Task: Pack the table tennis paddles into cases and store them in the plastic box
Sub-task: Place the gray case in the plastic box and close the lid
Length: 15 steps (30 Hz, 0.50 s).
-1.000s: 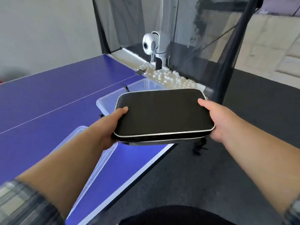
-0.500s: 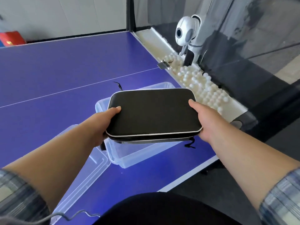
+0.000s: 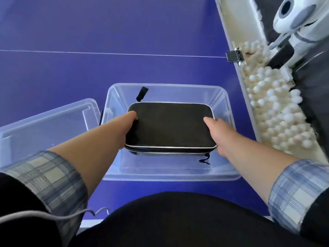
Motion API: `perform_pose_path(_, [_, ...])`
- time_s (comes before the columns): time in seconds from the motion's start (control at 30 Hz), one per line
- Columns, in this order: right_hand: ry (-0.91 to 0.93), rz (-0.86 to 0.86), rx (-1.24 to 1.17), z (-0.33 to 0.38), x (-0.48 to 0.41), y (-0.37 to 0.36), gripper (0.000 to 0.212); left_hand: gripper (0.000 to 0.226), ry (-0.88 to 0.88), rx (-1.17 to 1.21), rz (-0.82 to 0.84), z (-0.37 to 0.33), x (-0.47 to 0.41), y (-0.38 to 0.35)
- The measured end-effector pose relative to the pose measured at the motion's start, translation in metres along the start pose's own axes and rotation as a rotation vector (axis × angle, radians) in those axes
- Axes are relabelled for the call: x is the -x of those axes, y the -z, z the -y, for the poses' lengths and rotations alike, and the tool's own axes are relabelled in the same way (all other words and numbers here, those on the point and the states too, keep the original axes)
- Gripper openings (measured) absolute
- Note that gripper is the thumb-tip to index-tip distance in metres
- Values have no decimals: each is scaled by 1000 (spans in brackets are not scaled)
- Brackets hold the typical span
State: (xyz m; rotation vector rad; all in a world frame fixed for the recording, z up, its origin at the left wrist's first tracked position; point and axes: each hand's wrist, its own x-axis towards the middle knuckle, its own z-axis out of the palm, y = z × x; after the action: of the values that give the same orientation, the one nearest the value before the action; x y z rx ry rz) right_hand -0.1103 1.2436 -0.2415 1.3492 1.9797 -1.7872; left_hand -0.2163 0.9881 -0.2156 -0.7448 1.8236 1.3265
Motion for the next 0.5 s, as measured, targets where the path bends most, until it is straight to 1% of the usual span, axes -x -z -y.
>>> perform_pose_path(0.1, [-65,19,86,-15,-19,-5,38,25,38,-34,-53,9,-12,-8])
perform_pose_path(0.23, [-178,14,116,-20,-36,-9,49,18,91,-48,-65,21,-27,-19])
perform_pose_path(0.37, [-169,4,184,-20,-43,-16,49,9,82,-79,-132,28,-35,-25])
perform_pose_path(0.5, [-126,-22,313,-23,-41,-20,53,12,95,-130,-200,32,-35,-28])
